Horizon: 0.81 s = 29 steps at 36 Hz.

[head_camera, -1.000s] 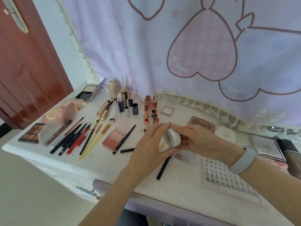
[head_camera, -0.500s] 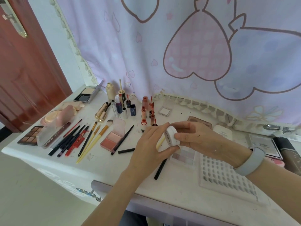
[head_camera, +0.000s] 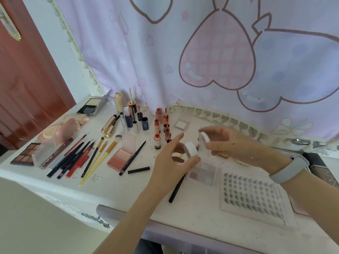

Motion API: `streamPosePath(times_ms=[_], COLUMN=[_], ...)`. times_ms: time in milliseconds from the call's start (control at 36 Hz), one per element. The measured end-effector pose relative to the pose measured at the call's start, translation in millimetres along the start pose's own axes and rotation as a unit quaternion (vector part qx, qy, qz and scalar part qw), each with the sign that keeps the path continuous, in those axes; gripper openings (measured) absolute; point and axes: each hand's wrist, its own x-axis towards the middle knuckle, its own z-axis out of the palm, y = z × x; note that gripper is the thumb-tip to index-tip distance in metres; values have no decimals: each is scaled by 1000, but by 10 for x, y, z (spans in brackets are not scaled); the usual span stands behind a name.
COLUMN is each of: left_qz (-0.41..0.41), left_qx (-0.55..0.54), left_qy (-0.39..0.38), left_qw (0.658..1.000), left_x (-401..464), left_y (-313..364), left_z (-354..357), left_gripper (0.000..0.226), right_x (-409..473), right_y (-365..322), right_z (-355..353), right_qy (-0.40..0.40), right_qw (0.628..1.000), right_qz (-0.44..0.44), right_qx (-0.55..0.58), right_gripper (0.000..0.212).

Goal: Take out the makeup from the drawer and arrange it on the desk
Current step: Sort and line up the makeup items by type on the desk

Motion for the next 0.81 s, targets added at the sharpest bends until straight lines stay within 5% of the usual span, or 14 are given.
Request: streamPosePath(times_ms=[111, 306, 472, 806], left_qz=[-52, -71, -91, -118], left_qx=[-71, -107, -37, 253], left_qy=[11, 56, 106, 76], left_qw=[996, 990, 990, 957], left_x=[39, 288, 669, 1060], left_y=[29, 88, -5, -240], left_z=[73, 338, 600, 869], left_gripper=[43, 50, 55, 52], right_x=[127, 360, 394, 370], right_y=[131, 278, 281, 432], right_z=[-182, -343, -409, -472], right_qy=[68, 224, 296, 275], right_qw=[992, 968, 941, 917], right_qz=[5, 7, -5, -52], right_qx=[105, -112, -162, -285], right_gripper=[41, 44, 45, 39])
